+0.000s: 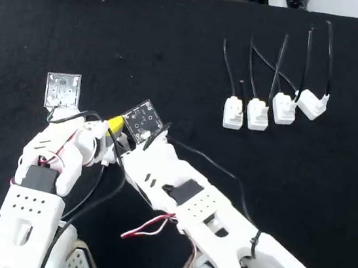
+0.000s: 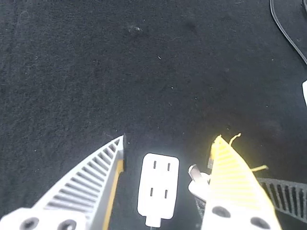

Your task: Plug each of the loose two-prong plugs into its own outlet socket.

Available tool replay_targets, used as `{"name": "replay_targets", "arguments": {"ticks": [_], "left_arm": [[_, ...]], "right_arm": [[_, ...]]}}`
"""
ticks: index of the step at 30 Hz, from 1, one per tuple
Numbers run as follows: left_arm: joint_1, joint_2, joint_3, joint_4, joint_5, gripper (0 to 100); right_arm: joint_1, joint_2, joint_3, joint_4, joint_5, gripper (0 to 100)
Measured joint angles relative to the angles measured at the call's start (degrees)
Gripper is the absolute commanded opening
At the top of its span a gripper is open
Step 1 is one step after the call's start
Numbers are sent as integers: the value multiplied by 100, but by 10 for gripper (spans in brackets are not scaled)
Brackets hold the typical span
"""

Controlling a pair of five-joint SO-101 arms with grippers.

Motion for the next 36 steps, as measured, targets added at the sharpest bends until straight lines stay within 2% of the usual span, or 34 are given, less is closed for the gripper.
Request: {"name": "replay_targets", "arguments": {"ticks": [4,13,23,26,31,36], "left_arm": [[26,-62,167,-35,-246,288],[-88,-79,431,-53,-299,288],[-88,-79,501,-53,-299,288],[-167,-18,466,-9,-299,288],[-703,0,246,26,-316,288],[-1354,0,167,782,-325,288]], "right_arm": [[-35,-343,176,141,0,11],[-53,-1398,598,308,0,11],[-53,-1433,607,404,0,11],[-26,-1538,589,914,0,11],[26,-1301,-123,1969,0,11],[246,-149,-1240,2655,202,11]]}}
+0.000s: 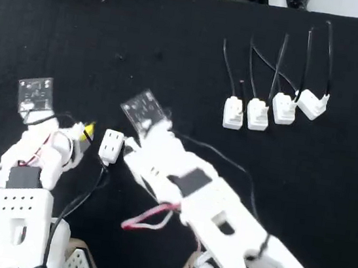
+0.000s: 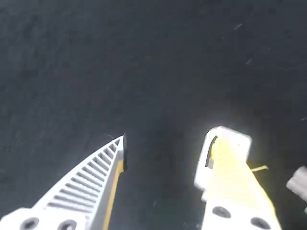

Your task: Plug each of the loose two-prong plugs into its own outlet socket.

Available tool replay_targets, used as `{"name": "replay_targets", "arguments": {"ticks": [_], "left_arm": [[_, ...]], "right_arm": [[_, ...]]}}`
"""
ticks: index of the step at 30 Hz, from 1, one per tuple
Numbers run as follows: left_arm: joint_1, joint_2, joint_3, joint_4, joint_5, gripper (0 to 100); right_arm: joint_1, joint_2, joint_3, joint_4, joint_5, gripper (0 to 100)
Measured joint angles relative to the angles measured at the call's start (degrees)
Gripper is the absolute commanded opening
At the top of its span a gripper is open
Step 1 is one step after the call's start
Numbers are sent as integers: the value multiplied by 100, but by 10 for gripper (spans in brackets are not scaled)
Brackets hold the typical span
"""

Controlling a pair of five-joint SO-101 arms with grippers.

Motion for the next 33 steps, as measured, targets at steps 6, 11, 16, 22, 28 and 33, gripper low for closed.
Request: {"name": "replay_targets", "arguments": {"ticks": [6,11,16,22,28,33], "left_arm": [[-712,0,0,747,-343,288],[-1257,0,378,905,-510,288],[-1407,0,571,923,-527,288],[-1415,0,624,923,-527,288],[-1415,0,624,923,-527,288],[-1415,0,624,923,-527,288]], "right_arm": [[9,1354,-1723,1424,290,11],[0,2251,-3024,2602,633,11],[-18,3024,-4123,3279,1125,11],[-97,3895,-5512,4026,2004,11],[-114,4791,-6514,4193,2760,11],[-202,5248,-7235,4448,3077,11]]}}
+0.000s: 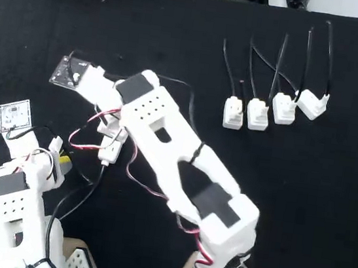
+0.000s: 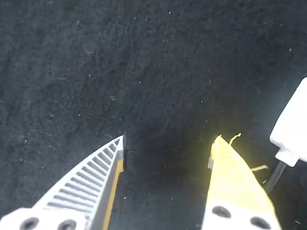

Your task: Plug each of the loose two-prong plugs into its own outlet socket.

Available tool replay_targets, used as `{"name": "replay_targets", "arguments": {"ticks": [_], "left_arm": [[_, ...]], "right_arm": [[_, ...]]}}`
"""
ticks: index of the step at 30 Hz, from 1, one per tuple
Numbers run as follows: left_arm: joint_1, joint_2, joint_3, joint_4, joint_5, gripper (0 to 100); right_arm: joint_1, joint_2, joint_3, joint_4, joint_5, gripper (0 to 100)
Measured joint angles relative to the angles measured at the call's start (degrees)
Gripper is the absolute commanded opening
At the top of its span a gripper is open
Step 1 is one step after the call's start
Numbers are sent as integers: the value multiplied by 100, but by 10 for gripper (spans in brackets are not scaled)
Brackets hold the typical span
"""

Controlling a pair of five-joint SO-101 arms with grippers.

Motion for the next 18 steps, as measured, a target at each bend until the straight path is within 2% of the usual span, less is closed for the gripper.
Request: {"name": "replay_targets", "arguments": {"ticks": [6,14,18], "left_arm": [[0,0,0,0,0,288],[0,0,0,0,0,288],[0,0,0,0,0,288]], "right_arm": [[-281,721,-659,378,123,11],[-273,1160,-1697,1538,695,11],[-211,1160,-1934,1732,888,11]]}}
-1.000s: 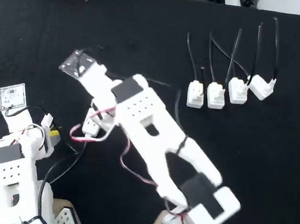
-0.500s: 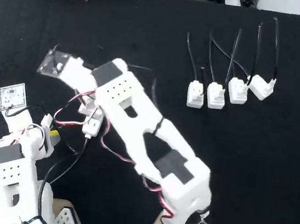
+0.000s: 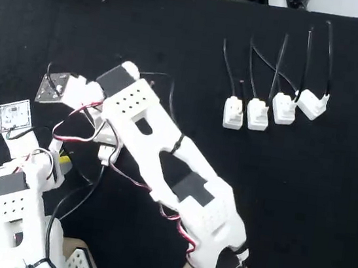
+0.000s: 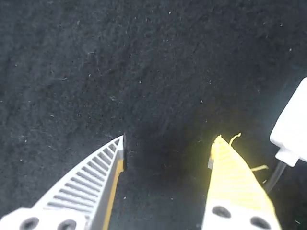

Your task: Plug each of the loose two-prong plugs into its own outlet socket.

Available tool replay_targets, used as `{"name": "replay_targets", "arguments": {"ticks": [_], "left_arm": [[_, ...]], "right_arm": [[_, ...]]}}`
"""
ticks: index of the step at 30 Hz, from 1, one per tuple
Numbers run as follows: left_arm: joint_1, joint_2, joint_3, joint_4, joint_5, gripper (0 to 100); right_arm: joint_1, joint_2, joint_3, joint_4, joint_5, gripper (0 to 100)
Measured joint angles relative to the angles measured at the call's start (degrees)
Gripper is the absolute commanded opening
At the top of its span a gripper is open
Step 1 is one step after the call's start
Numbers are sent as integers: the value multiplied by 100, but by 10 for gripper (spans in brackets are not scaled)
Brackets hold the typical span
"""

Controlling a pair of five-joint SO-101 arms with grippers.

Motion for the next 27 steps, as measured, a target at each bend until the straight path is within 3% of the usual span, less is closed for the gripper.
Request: {"name": "replay_targets", "arguments": {"ticks": [12,27], "left_arm": [[-97,0,0,141,0,288],[-316,0,0,141,0,288]], "right_arm": [[132,0,633,-1064,62,11],[132,97,721,-835,1046,10]]}}
